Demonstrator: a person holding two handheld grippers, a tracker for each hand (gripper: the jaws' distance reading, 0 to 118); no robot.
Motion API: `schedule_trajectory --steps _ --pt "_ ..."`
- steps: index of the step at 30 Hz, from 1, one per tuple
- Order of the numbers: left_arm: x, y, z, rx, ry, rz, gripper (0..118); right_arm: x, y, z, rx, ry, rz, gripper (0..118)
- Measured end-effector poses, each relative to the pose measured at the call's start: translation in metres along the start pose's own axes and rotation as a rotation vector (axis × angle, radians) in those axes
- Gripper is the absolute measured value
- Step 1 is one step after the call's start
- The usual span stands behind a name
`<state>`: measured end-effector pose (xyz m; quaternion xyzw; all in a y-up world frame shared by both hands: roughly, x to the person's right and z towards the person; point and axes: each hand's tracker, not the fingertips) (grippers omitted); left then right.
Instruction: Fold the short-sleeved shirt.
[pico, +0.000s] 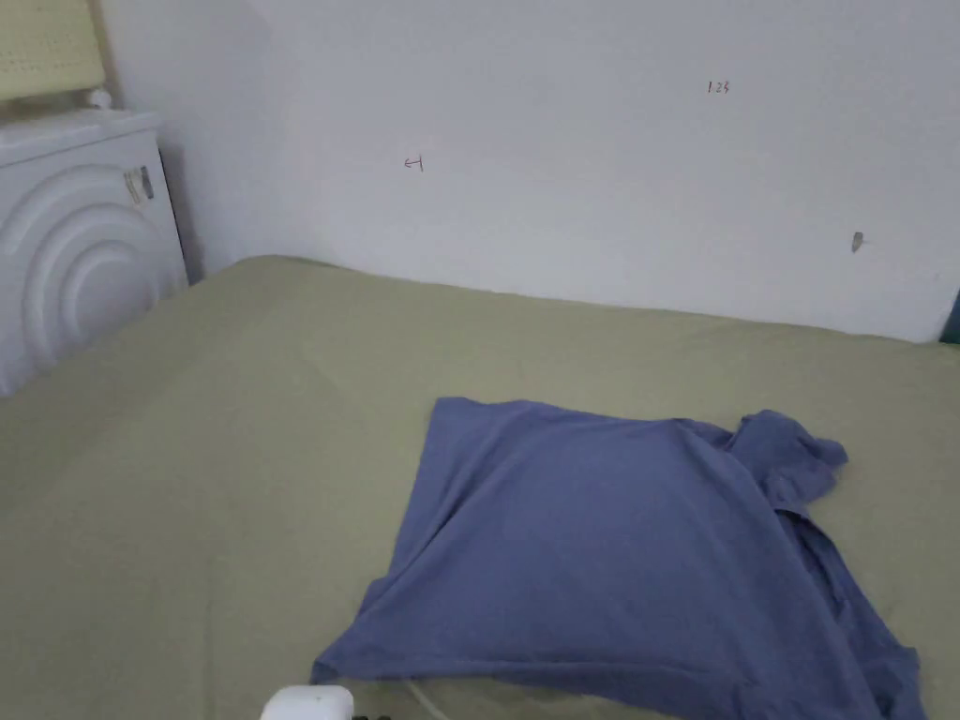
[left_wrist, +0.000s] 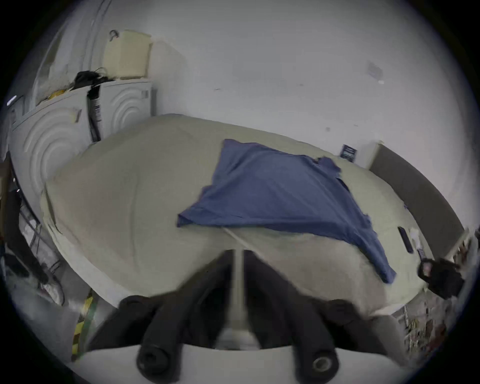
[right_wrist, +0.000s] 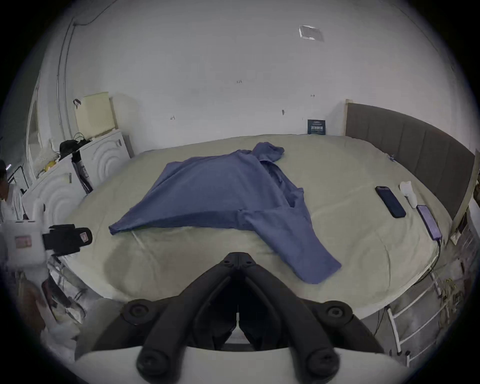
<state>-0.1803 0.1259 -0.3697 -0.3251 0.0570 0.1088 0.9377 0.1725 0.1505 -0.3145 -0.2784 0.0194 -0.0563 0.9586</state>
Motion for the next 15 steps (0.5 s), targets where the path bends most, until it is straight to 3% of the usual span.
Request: schedule_trajectory --steps 1,2,3,7,11,12,13,14,15 --pt "-0.006 0.009 -0.013 -0.027 0.017 0.009 67 0.003 0.005 -0.002 0.009 -0.003 0.001 2" --pt "-0.012 0.017 -0.026 -0.062 0.036 0.037 91 0.007 0.009 -0.006 0.013 -0.003 0.002 2" --pt "-0.019 0.024 -0.04 -0.086 0.047 0.067 102 0.01 0.014 -0.011 0.014 -0.005 0.003 2" --pt "-0.032 0.041 -0.089 -0.143 0.039 0.21 102 0.022 0.026 -0.026 0.015 -0.028 0.005 2" --pt "-0.036 0.049 -0.133 -0.193 0.097 0.206 100 0.038 0.032 -0.043 -0.004 -0.053 0.014 2" --pt "-0.037 0.048 -0.141 -0.208 0.08 0.197 95 0.044 0.032 -0.049 -0.026 -0.062 0.018 3" --pt "-0.035 0.048 -0.148 -0.233 0.066 0.186 81 0.05 0.032 -0.055 -0.055 -0.065 0.019 6" --pt "-0.033 0.047 -0.154 -0.254 0.048 0.165 60 0.056 0.031 -0.062 -0.082 -0.061 0.017 14" --pt "-0.03 0.046 -0.157 -0.261 0.051 0.147 60 0.061 0.029 -0.07 -0.113 -0.039 0.023 14"
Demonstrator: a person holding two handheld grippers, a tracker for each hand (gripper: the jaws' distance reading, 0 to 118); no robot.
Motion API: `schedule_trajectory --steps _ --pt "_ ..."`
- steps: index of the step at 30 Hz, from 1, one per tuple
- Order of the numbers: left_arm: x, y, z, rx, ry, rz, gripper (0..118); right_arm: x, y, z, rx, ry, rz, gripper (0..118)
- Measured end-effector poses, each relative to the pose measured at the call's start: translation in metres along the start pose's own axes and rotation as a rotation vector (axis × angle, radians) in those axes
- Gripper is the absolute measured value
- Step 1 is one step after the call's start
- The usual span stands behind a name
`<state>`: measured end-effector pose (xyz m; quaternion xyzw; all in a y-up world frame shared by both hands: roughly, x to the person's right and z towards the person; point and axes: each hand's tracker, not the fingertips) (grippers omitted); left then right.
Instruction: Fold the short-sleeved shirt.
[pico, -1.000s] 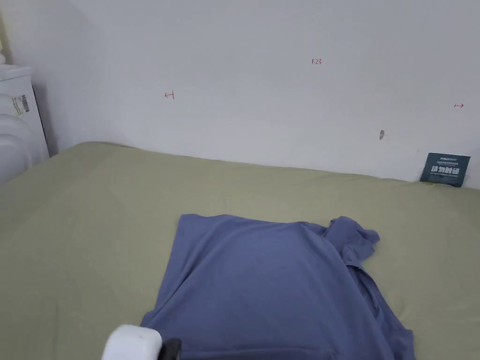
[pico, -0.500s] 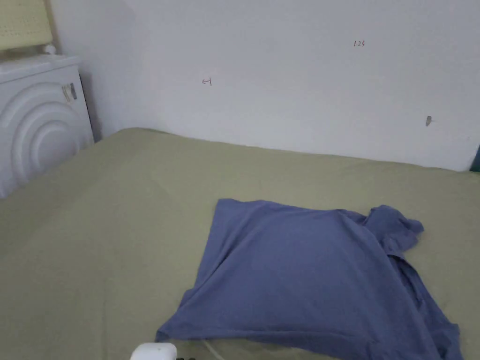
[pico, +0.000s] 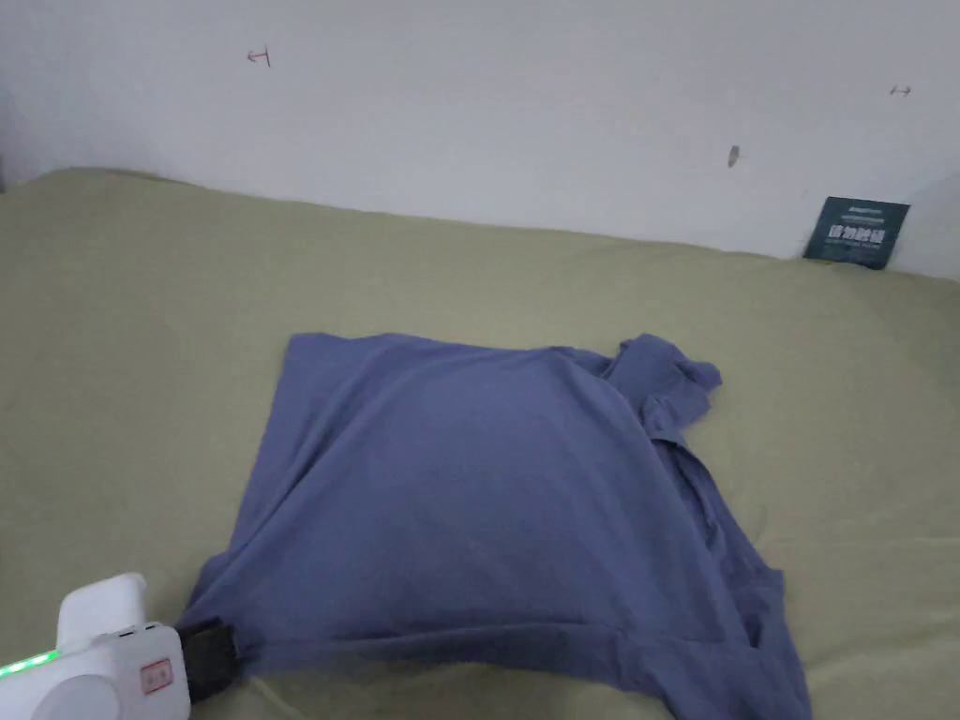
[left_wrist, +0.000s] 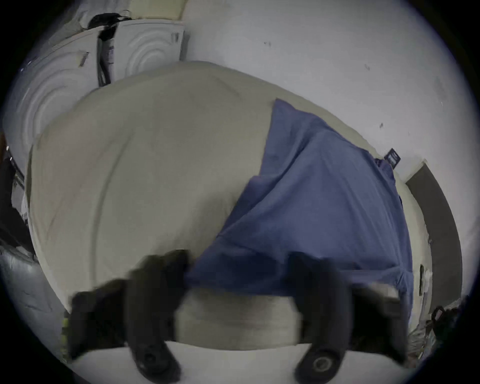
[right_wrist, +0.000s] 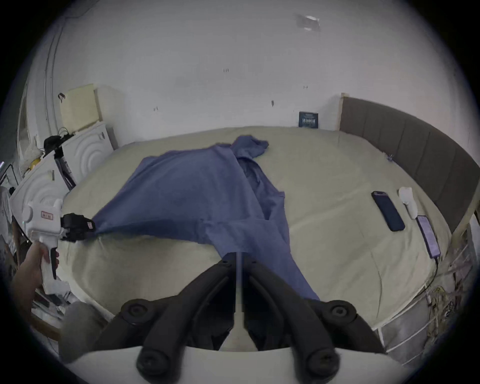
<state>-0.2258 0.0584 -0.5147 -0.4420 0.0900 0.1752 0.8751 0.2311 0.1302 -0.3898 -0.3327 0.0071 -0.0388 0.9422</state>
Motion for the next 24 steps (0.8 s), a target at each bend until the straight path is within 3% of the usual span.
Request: schedule_trajectory --steps 1,2,3,4,7,9,13,15,16,17,18,19,22,24 --pt "0.002 -0.001 0.001 0.02 0.058 -0.021 52 0.003 0.0 -0.008 -0.032 0.014 0.018 19" --pt "0.003 -0.002 0.003 0.058 0.118 -0.048 36 0.006 0.001 -0.017 -0.07 0.017 0.041 33" --pt "0.001 -0.002 0.007 0.086 0.064 -0.046 6 0.005 0.001 -0.028 -0.109 0.014 0.076 70" --pt "0.0 -0.002 0.012 0.111 -0.017 -0.005 6 0.004 -0.001 -0.035 -0.135 0.002 0.117 83" --pt "0.002 0.0 0.018 0.138 0.02 -0.046 6 -0.003 -0.005 -0.058 -0.14 -0.003 0.163 83" --pt "0.005 0.002 0.018 0.127 0.027 -0.09 6 -0.008 -0.008 -0.074 -0.171 -0.048 0.199 83" --pt "0.0 0.006 0.018 0.119 0.002 -0.052 6 -0.011 -0.016 -0.099 -0.237 -0.14 0.289 83" --pt "-0.002 0.006 0.017 0.115 -0.001 -0.048 6 -0.004 -0.019 -0.103 -0.248 -0.107 0.249 80" --pt "-0.002 0.006 0.016 0.111 -0.005 -0.045 6 -0.002 -0.018 -0.1 -0.226 -0.095 0.215 71" --pt "-0.002 0.006 0.015 0.109 -0.005 -0.044 6 0.0 -0.015 -0.097 -0.203 -0.082 0.187 44" --pt "-0.002 0.005 0.014 0.104 -0.005 -0.043 6 0.001 -0.013 -0.094 -0.181 -0.106 0.185 5" --pt "-0.003 0.005 0.014 0.102 -0.007 -0.038 6 0.001 -0.01 -0.093 -0.17 -0.161 0.194 5" --pt "-0.004 0.002 0.014 0.099 -0.016 -0.024 6 0.01 -0.002 -0.079 -0.124 -0.07 0.064 5" --pt "-0.004 0.003 0.015 0.099 -0.016 -0.033 6 0.012 0.004 -0.073 -0.116 -0.073 0.074 5"
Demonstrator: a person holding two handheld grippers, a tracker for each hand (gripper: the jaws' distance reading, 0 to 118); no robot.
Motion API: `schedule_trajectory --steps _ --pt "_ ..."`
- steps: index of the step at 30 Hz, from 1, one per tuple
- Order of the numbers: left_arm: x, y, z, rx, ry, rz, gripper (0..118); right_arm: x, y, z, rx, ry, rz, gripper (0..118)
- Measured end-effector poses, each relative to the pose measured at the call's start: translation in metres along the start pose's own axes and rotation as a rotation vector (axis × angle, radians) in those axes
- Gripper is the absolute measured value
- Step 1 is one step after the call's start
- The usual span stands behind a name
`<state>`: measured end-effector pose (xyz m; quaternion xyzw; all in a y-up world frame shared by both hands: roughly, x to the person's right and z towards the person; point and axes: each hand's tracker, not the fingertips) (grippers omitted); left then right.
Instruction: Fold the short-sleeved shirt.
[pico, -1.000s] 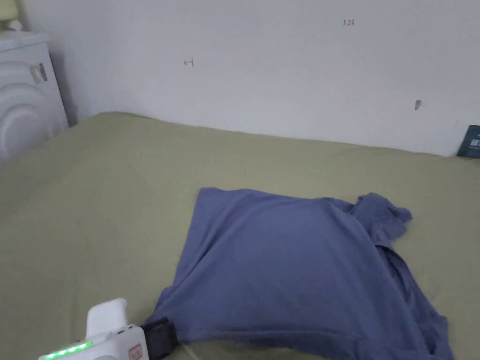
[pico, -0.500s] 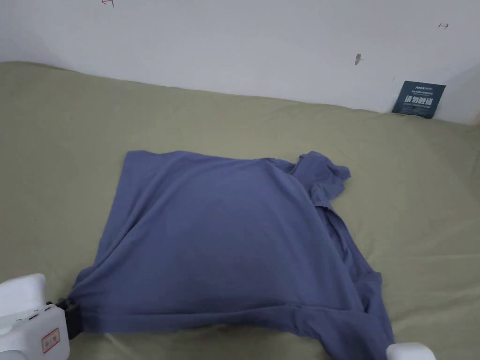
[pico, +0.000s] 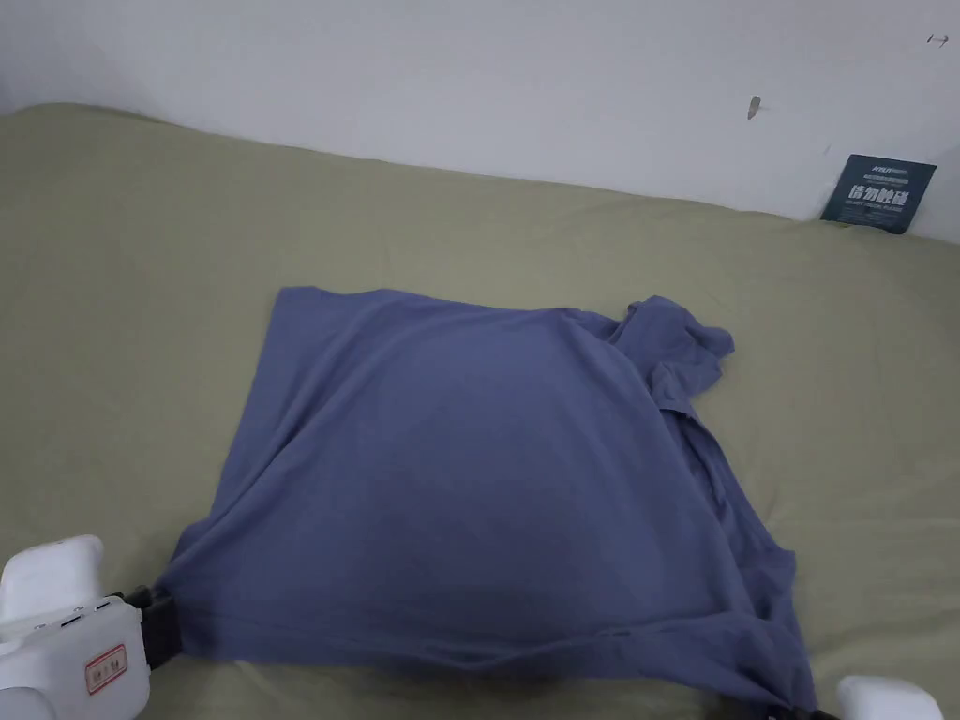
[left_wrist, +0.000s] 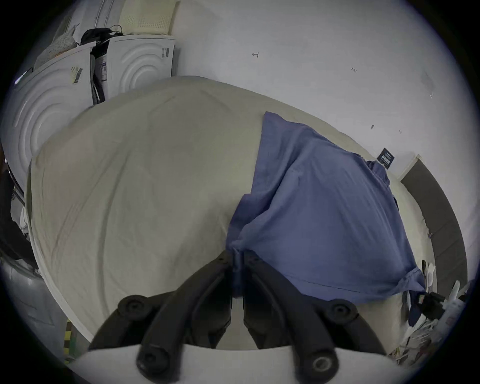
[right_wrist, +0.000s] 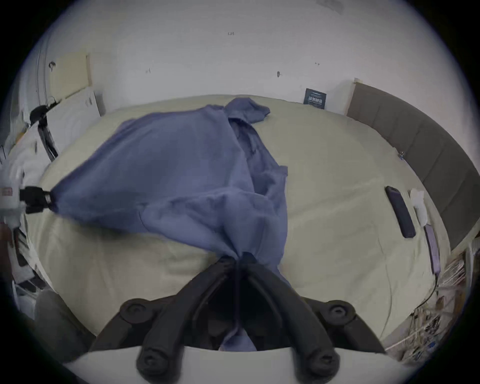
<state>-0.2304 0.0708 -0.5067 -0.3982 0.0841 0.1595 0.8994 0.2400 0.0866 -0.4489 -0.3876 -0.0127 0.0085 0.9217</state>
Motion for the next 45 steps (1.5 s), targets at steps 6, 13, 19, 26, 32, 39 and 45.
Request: schedule_trajectory --steps 6,13,19,26,32,39,45 --pt "0.002 0.013 0.007 0.006 -0.007 -0.011 6 -0.003 0.034 0.005 -0.001 0.009 0.066 5" --pt "0.013 0.054 0.001 0.005 -0.016 -0.074 6 0.012 0.09 -0.007 -0.029 0.035 0.211 5" --pt "0.028 0.102 -0.027 -0.013 -0.038 -0.16 6 0.031 0.153 -0.041 -0.057 0.089 0.23 5" --pt "0.056 0.143 -0.071 -0.077 -0.009 -0.283 6 0.02 0.202 -0.11 -0.168 0.078 0.338 5" --pt "0.067 0.157 -0.105 -0.152 -0.003 -0.323 23 0.014 0.211 -0.149 -0.148 0.069 0.326 23" --pt "0.038 0.169 -0.1 -0.105 -0.121 -0.12 77 0.029 0.217 -0.117 0.005 0.209 0.028 85" --pt "0.046 0.146 0.027 0.3 -0.197 -0.118 77 -0.001 0.187 0.001 0.333 0.221 0.066 85"
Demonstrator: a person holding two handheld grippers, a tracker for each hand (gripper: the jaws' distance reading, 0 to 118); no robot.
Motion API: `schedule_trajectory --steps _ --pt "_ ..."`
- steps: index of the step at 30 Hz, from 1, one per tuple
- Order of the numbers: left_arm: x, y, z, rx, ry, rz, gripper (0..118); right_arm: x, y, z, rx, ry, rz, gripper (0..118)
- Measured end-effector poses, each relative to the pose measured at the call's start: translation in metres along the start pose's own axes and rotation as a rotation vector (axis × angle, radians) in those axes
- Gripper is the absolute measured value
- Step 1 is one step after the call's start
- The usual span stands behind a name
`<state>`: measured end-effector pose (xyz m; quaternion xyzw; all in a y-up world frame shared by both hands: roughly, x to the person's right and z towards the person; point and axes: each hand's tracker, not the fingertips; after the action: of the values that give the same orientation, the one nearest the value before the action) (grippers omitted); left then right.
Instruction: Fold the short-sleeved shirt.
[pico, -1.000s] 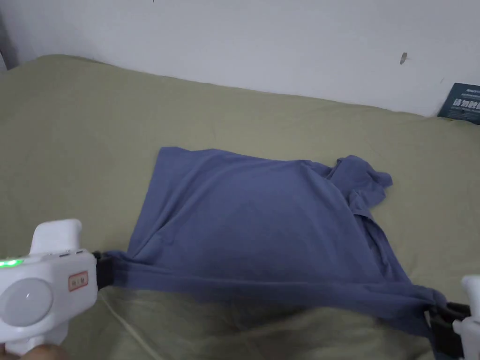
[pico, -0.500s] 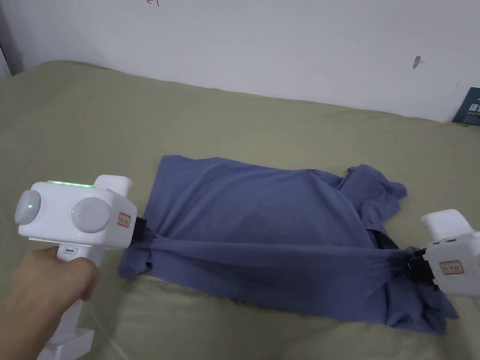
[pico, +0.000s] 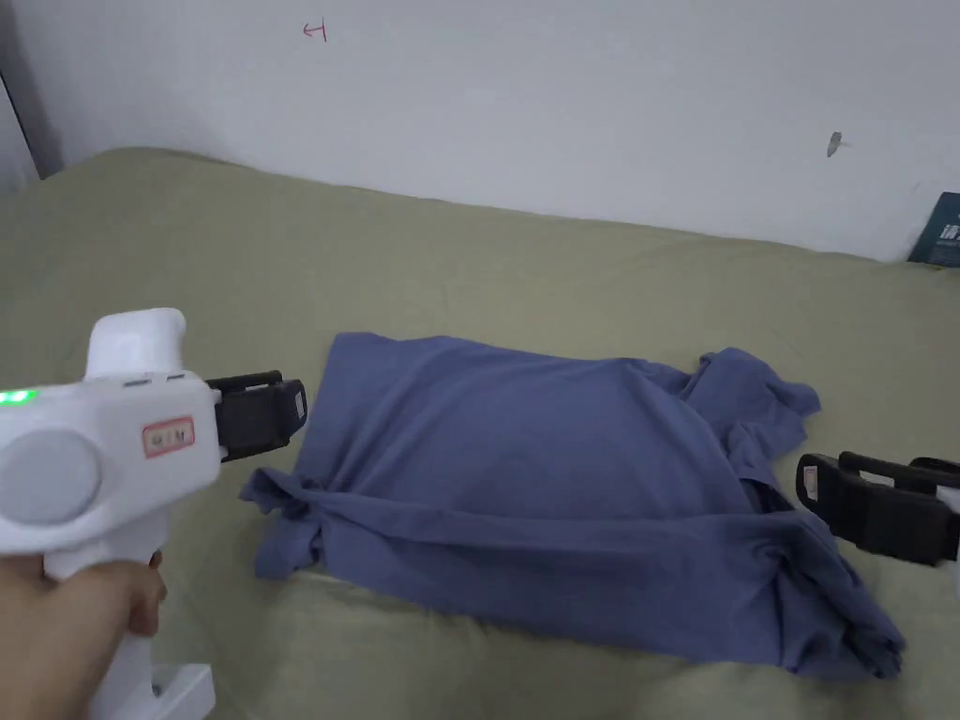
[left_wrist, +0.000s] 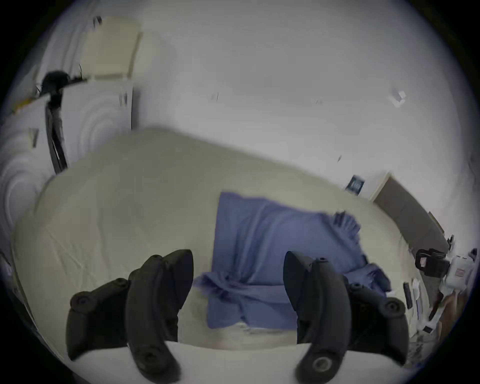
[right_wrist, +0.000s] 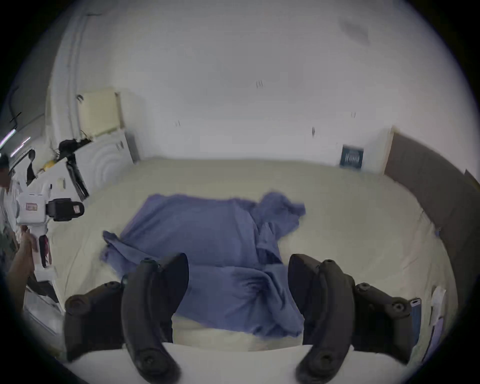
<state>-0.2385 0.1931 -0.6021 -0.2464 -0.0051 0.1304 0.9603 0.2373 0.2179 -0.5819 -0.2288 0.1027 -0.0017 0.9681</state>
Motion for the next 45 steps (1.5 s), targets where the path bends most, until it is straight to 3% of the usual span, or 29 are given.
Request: schedule_trajectory --steps 2,3,4,5,6,7,8,9,10,12,13,19,22,23,25,26,27,32,34,35,37,38,39,41,42,44,45 --pt "0.018 -0.019 0.031 0.103 0.034 -0.014 76 -0.022 -0.011 0.032 0.089 -0.012 0.001 84" --pt "0.026 -0.031 0.046 0.102 0.065 -0.022 71 -0.032 -0.019 0.047 0.113 -0.015 -0.019 83" --pt "0.03 -0.041 0.056 0.113 0.077 -0.033 59 -0.043 -0.027 0.059 0.125 -0.039 -0.011 83" --pt "0.033 -0.054 0.066 0.113 0.069 -0.05 37 -0.051 -0.038 0.067 0.114 -0.048 -0.011 76" --pt "0.04 -0.068 0.076 0.112 0.083 -0.065 1 -0.06 -0.05 0.076 0.115 -0.07 0.014 46" --pt "0.044 -0.081 0.085 0.113 0.109 -0.084 0 -0.067 -0.06 0.085 0.113 -0.109 0.027 5" --pt "0.049 -0.096 0.099 0.134 0.128 -0.1 0 -0.074 -0.072 0.091 0.081 -0.138 0.013 1" --pt "0.052 -0.109 0.108 0.125 0.115 -0.101 0 -0.083 -0.086 0.098 0.071 -0.18 -0.018 1" --pt "0.053 -0.118 0.113 0.106 0.085 -0.114 0 -0.085 -0.096 0.1 0.048 -0.158 -0.023 1" --pt "0.058 -0.139 0.122 0.059 0.096 -0.119 0 -0.084 -0.118 0.103 0.003 -0.099 -0.105 1" --pt "0.057 -0.147 0.122 0.037 0.082 -0.106 0 -0.088 -0.125 0.105 -0.018 -0.113 -0.128 1" --pt "0.037 -0.142 0.077 -0.089 0.054 -0.025 0 -0.07 -0.133 0.096 -0.041 -0.124 -0.136 1" --pt "0.023 -0.123 0.028 -0.157 0.073 -0.037 8 -0.054 -0.129 0.091 -0.035 -0.133 -0.169 1" --pt "0.017 -0.118 0.01 -0.179 0.095 -0.061 17 -0.047 -0.128 0.087 -0.036 -0.142 -0.172 1" --pt "0.011 -0.111 -0.025 -0.255 0.118 -0.079 70 -0.035 -0.128 0.079 -0.044 -0.148 -0.185 1" --pt "0.007 -0.109 -0.039 -0.261 0.115 -0.085 83 -0.029 -0.128 0.075 -0.049 -0.152 -0.189 1" --pt "0.003 -0.105 -0.052 -0.266 0.092 -0.086 84 -0.023 -0.129 0.069 -0.055 -0.159 -0.191 1" --pt "-0.006 -0.094 -0.105 -0.331 0.163 -0.106 84 -0.005 -0.131 0.049 -0.096 -0.171 -0.219 1" --pt "-0.011 -0.097 -0.12 -0.402 0.12 -0.111 81 -0.001 -0.133 0.042 -0.105 -0.177 -0.229 1" --pt "-0.011 -0.099 -0.121 -0.401 0.117 -0.108 72 0.002 -0.132 0.036 -0.111 -0.179 -0.226 1" --pt "-0.009 -0.098 -0.11 -0.324 0.09 -0.116 17 0.007 -0.13 0.024 -0.141 -0.205 -0.182 1" --pt "-0.008 -0.096 -0.105 -0.302 0.027 -0.096 8 0.011 -0.129 0.016 -0.142 -0.215 -0.159 4" --pt "-0.005 -0.095 -0.102 -0.292 0.027 -0.086 8 0.017 -0.126 0.006 -0.151 -0.197 -0.15 22" --pt "0.006 -0.091 -0.096 -0.314 0.058 -0.134 8 0.031 -0.122 -0.019 -0.187 -0.148 -0.134 84" --pt "0.007 -0.09 -0.095 -0.315 0.052 -0.152 8 0.038 -0.121 -0.037 -0.239 -0.115 -0.14 97" --pt "0.003 -0.086 -0.097 -0.327 0.043 -0.14 8 0.05 -0.123 -0.06 -0.264 -0.097 -0.137 97" --pt "0.002 -0.085 -0.096 -0.334 0.035 -0.118 8 0.052 -0.124 -0.07 -0.277 -0.141 -0.114 97"
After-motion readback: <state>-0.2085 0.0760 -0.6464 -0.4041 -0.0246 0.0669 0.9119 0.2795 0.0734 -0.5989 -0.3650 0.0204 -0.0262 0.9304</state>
